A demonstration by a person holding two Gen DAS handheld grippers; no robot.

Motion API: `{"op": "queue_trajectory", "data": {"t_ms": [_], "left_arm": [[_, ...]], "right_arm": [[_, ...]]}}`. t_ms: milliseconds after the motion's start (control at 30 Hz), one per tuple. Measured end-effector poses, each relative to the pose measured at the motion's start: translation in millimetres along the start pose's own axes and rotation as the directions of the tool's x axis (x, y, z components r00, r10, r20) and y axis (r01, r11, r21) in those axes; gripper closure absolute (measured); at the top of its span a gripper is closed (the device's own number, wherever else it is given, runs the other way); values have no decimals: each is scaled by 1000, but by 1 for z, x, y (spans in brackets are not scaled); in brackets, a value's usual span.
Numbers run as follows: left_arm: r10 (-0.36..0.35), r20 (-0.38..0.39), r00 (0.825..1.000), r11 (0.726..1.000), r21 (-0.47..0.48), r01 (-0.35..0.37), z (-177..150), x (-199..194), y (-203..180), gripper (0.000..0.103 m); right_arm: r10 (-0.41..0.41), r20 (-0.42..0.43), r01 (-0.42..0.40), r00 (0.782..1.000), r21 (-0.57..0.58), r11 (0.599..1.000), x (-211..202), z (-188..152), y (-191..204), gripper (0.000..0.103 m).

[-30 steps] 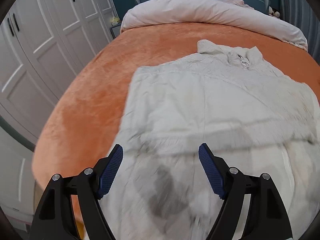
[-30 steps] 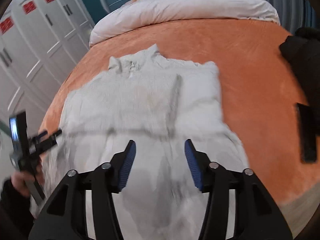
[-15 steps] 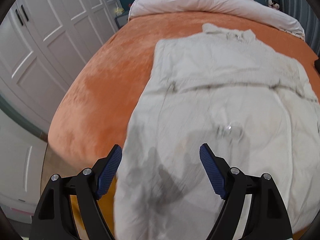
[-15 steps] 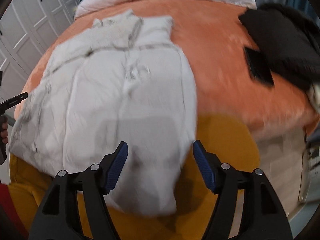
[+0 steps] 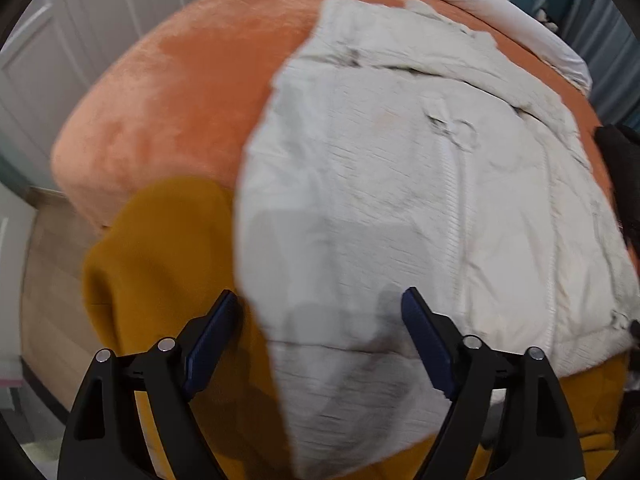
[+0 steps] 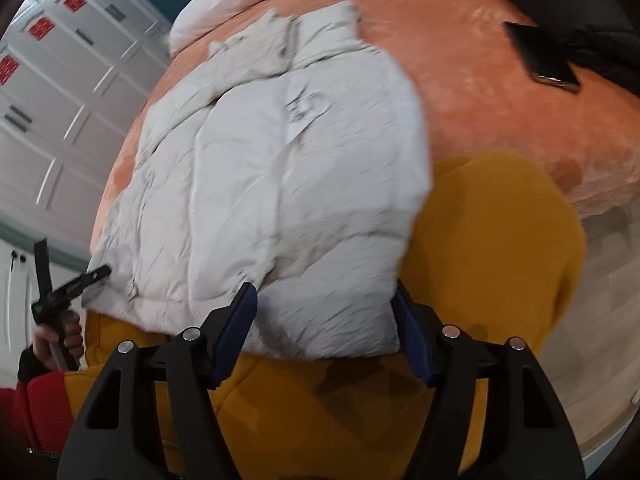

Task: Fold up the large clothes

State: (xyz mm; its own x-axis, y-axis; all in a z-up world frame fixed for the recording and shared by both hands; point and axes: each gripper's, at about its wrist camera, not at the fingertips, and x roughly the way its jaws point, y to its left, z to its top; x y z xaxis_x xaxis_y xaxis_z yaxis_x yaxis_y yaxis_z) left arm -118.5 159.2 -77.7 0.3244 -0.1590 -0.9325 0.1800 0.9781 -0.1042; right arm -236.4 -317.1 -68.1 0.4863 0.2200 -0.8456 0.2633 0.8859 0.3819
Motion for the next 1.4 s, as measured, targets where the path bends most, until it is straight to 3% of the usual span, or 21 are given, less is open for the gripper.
{"op": "queue_trajectory", "data": {"t_ms": [100, 133, 200, 233, 400, 500, 567, 633, 700, 767, 867, 933, 1133, 1200, 1233, 1400], "left_arm": [[-39, -20, 999, 999, 15, 39, -2, 0, -6, 49], [-48, -20, 999, 999, 22, 48, -2, -1, -7, 68], [-102, -37, 994, 994, 38, 103, -3, -9, -5, 87], [-122, -39, 992, 991, 43, 124, -1, -13, -2, 92], [-150, -1, 989, 976, 159, 148, 1, -68, -8, 97], [-202, 53, 978, 963, 191, 188, 1, -125, -7, 97], [-248, 108, 963, 955, 193, 224, 0, -159, -5, 97], [-318, 179, 931, 943, 163, 290, -3, -198, -1, 97], [-345, 244, 906, 938, 134, 321, -4, -222, 3, 97], [-351, 324, 879, 936, 116, 331, -1, -243, 7, 97], [-311, 400, 862, 950, 103, 295, 18, -256, 7, 96], [-303, 409, 861, 951, 76, 299, 39, -249, 13, 95], [-180, 328, 927, 983, 29, 181, 118, -175, 3, 92], [-133, 315, 940, 991, 15, 136, 144, -142, 0, 90], [-110, 317, 942, 994, 19, 109, 158, -125, -2, 84], [-22, 303, 953, 999, -31, 32, 203, -48, -7, 84]], "right_arm": [[5, -16, -5, 1000, -24, 1000, 3, -4, 5, 67], [24, -20, -25, 1000, -19, 1000, 2, -4, 5, 78], [41, -11, -41, 999, -39, 998, -6, -2, 11, 86], [45, -7, -46, 999, -59, 997, -10, -1, 14, 88], [53, -13, -54, 999, -198, 979, -46, 2, 36, 90], [85, -10, -85, 996, -252, 964, -79, -2, 43, 90], [132, 3, -125, 991, -297, 947, -104, -6, 49, 90], [180, 40, -153, 983, -366, 918, -135, -9, 60, 90], [209, 80, -159, 975, -414, 897, -158, -6, 68, 90], [239, 129, -162, 962, -436, 885, -176, 2, 72, 90], [253, 238, -139, 938, -410, 902, -193, 33, 73, 90], [237, 294, -121, 926, -363, 924, -187, 61, 69, 90], [171, 313, -107, 934, -211, 971, -110, 136, 57, 90], [156, 313, -106, 937, -173, 979, -78, 158, 52, 90], [148, 325, -103, 934, -153, 983, -67, 167, 52, 90], [101, 368, -102, 924, -16, 995, 0, 210, 39, 89]]}}
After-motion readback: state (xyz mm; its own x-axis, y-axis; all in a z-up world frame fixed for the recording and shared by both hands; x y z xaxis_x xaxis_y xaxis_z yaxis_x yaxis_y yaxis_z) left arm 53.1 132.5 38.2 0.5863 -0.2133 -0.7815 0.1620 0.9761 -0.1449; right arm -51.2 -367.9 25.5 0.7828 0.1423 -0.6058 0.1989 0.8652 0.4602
